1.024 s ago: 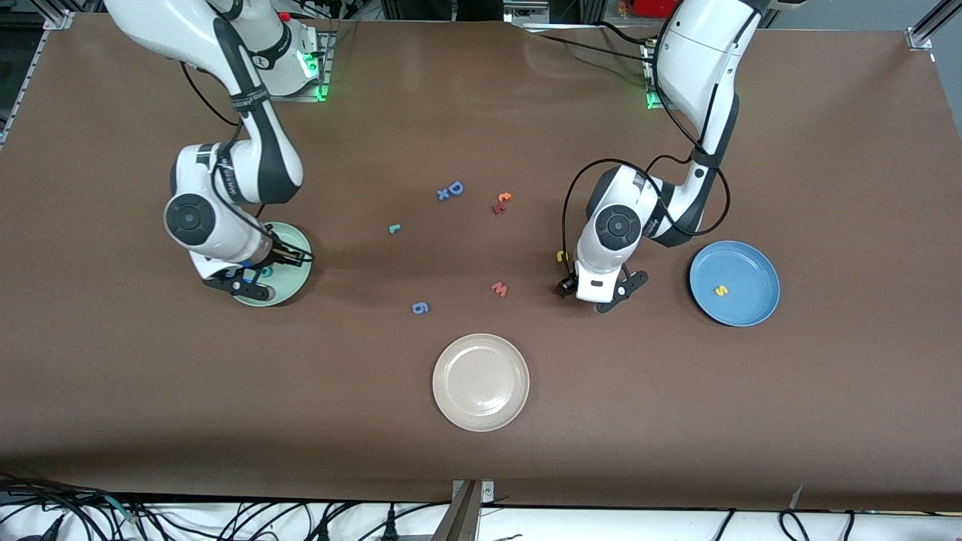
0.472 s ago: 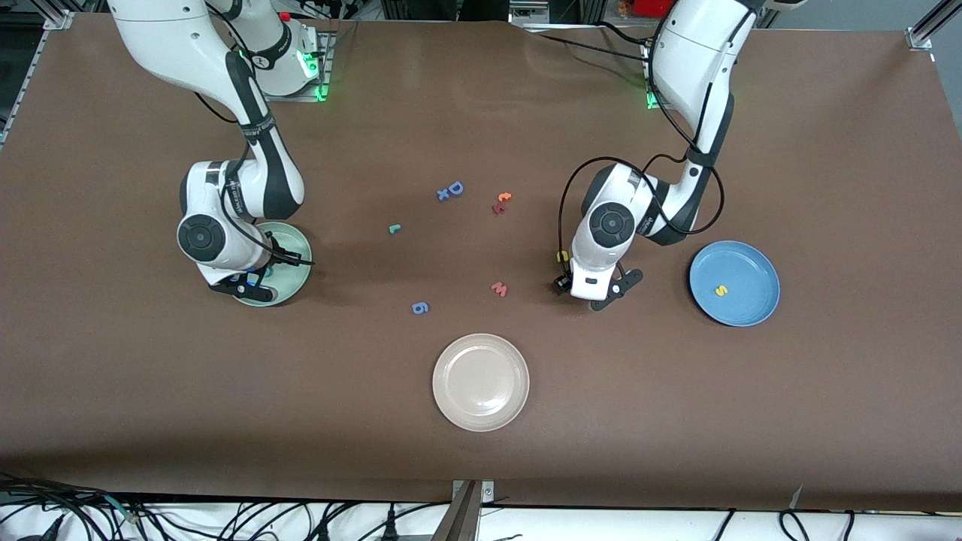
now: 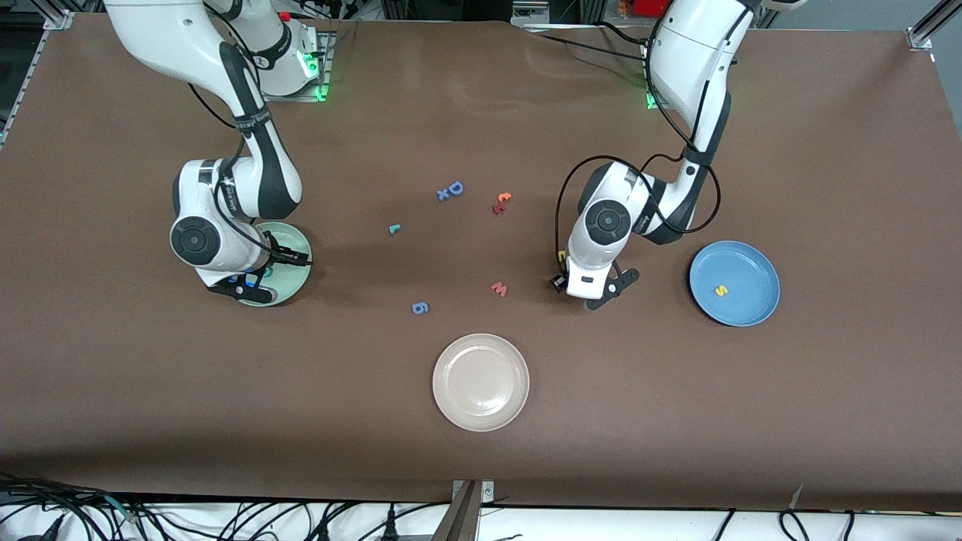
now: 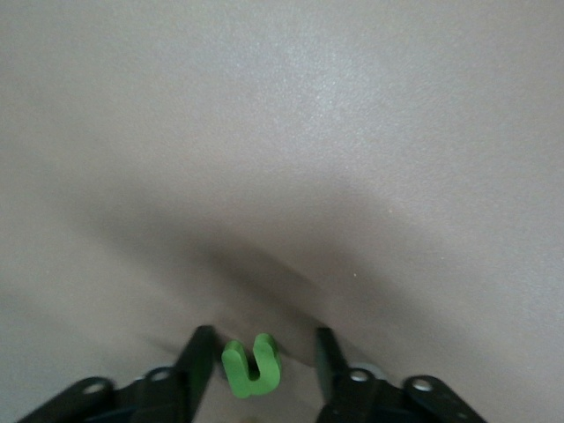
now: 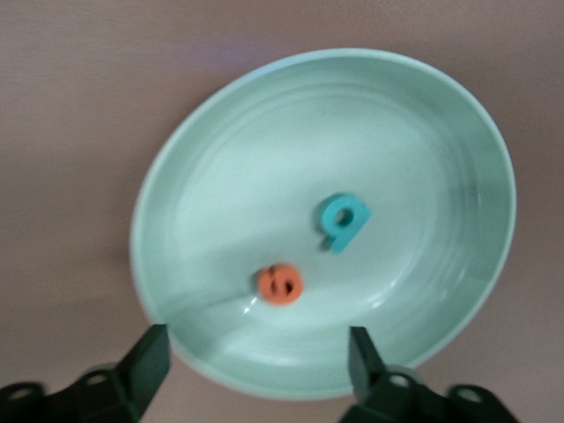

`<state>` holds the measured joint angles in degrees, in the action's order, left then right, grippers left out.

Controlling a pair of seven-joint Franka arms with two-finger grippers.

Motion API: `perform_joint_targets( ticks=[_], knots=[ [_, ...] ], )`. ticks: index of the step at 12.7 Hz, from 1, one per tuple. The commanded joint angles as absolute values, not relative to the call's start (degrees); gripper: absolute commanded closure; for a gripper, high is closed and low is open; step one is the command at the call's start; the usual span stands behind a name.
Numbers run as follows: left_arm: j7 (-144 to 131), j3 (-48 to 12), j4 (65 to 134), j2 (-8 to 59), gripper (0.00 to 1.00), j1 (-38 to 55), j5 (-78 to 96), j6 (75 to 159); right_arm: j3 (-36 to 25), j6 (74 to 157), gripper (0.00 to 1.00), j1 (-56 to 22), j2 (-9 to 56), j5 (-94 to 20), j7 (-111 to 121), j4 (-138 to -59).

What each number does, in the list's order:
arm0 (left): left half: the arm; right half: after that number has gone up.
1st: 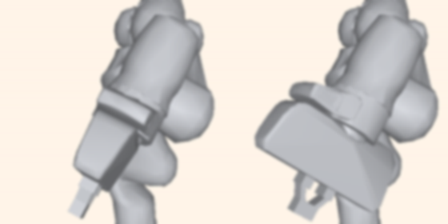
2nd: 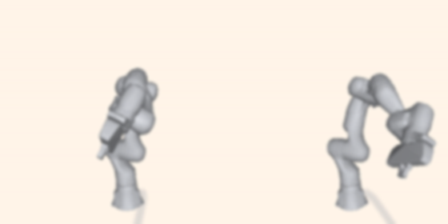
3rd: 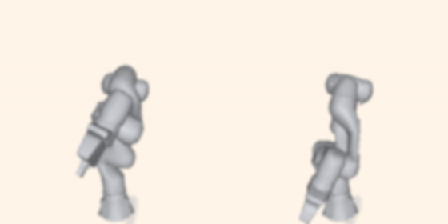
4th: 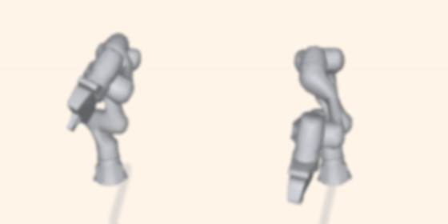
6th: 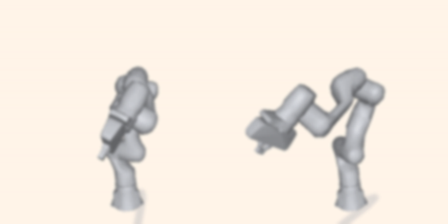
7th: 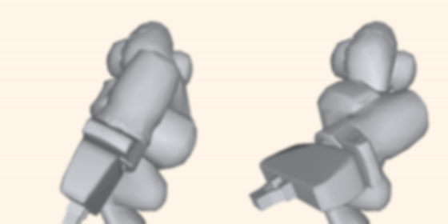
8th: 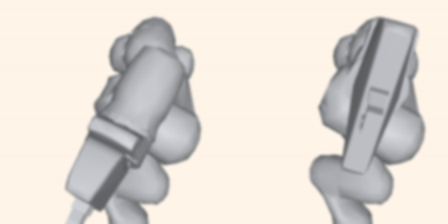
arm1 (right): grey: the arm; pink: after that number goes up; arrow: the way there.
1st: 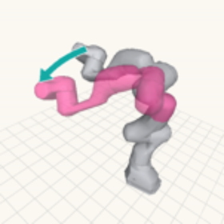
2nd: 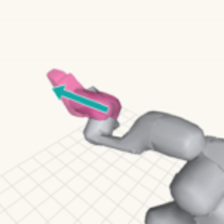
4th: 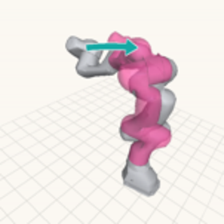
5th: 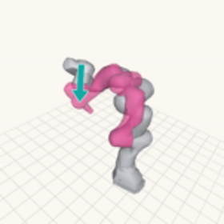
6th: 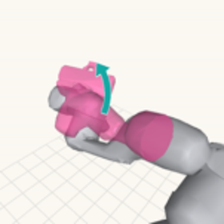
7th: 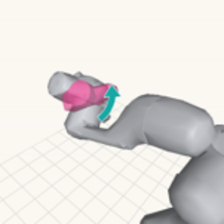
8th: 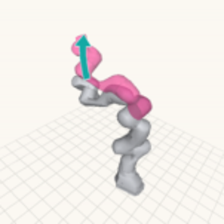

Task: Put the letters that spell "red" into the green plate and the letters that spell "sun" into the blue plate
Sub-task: 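Drop the 6 on the green plate while the left gripper grasps the u, then grasp the teal 7 with the right gripper while the left gripper carries the u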

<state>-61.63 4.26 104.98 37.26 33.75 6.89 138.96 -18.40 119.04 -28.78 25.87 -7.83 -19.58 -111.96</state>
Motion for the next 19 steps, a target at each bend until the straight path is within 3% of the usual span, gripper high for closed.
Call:
perform_joint_targets(
  ticks=[1,4,6,8,9,14,16,19],
  knots=[
    [-60.47,4.92,104.68,38.23,0.73,34.28,8.18,138.69,-13.56,114.43,0.0,-29.71,24.09,-8.35,-30.97,-109.69],
    [-60.38,4.92,104.59,38.32,0.91,34.28,8.0,138.69,-7.4,116.88,0.01,-29.79,23.82,-8.35,-44.25,-109.86],
    [-58.12,5.01,104.59,38.06,0.91,34.1,8.0,138.6,-4.49,119.08,0.02,-29.88,23.73,-8.26,-51.91,-110.21],
    [-51.02,6.93,104.5,36.05,0.91,33.4,8.52,136.42,-2.21,121.63,0.11,-30.14,24.08,-8.26,-60.95,-111.35],
    [-46.71,8.16,104.41,34.73,0.91,33.22,8.61,134.23,-1.68,124.69,0.12,-31.8,24.08,-8.17,-64.3,-113.1],
    [-13.78,12.82,105.38,28.22,0.86,26.65,8.7,126.05,-1.67,136.74,0.25,-34.89,24.26,-8.17,-71.72,-121.36],
    [3.43,13.18,106.17,27.69,0.86,22.26,8.96,126.04,-1.58,138.59,0.37,-34.98,24.34,-8.17,-72.59,-122.17],
    [16.22,14.15,107.57,26.81,0.86,19.34,10.2,125.95,-1.5,140.44,0.42,-35.33,25.31,-8.35,-73.91,-122.17]
  ],
)
